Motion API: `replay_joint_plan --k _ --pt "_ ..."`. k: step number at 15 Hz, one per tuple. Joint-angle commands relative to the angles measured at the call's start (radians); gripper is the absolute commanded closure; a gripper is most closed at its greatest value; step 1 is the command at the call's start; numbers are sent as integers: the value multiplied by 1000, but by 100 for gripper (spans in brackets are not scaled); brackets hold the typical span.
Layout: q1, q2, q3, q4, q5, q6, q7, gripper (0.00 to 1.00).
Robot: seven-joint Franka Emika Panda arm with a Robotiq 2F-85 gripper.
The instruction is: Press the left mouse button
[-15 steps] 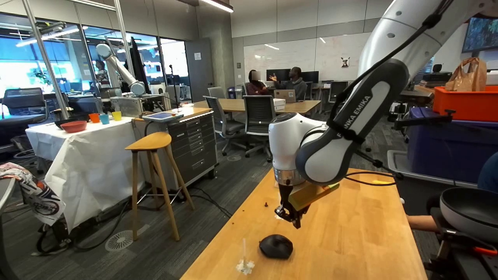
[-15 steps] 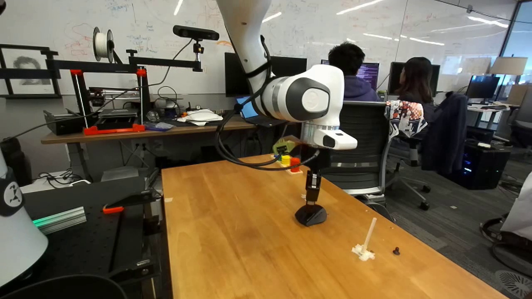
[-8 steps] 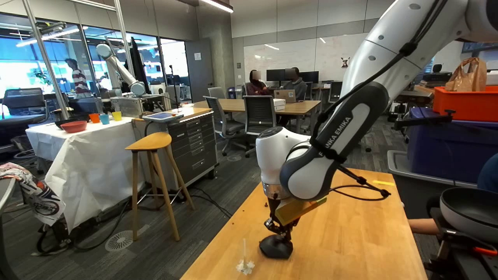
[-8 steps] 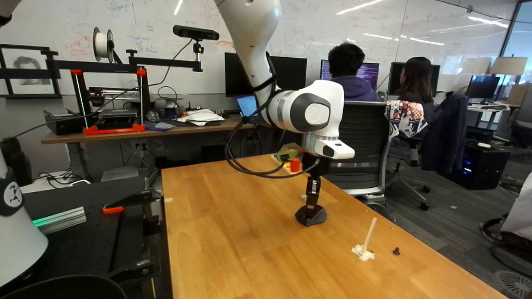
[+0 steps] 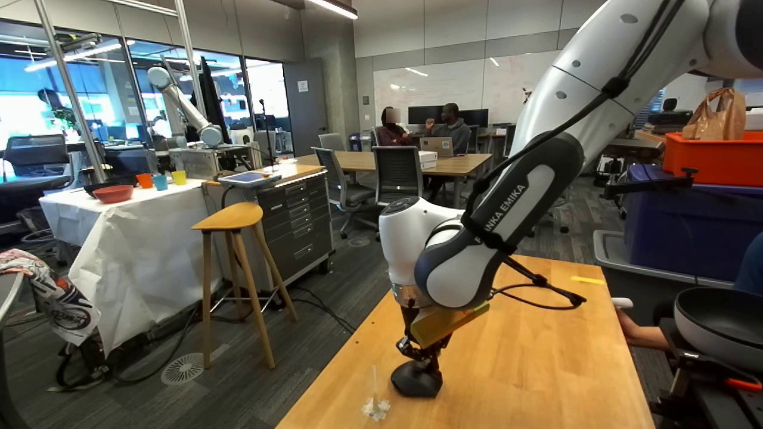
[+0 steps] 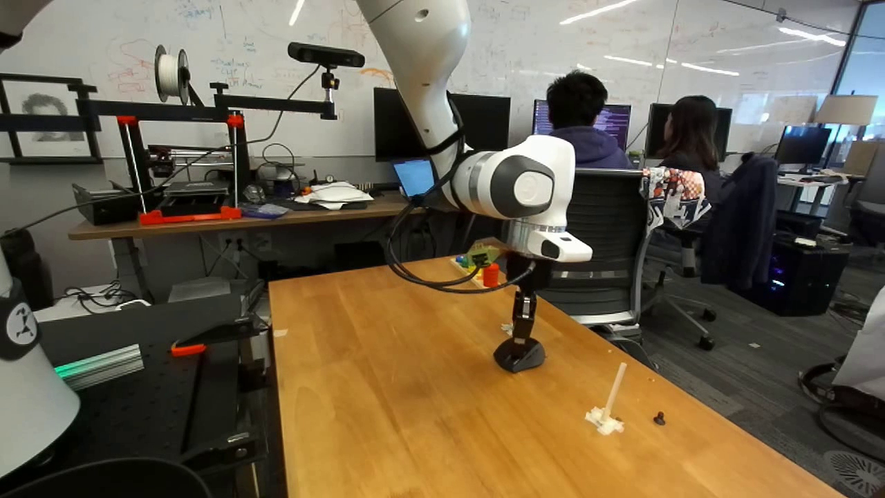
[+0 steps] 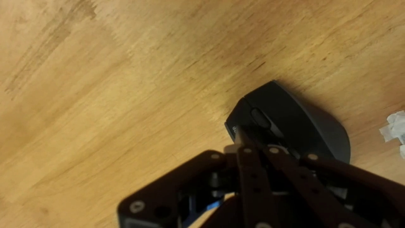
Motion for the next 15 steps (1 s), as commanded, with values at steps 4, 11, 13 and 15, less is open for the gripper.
replay_joint_plan --k 4,11,13,15 --pt "42 -104 -40 -108 10 33 22 100" --pt "96 -425 -81 -369 -93 44 9 100" --pt "111 -527 -84 -426 -174 15 3 100" --pt "104 -621 -57 -475 -245 -7 -33 100"
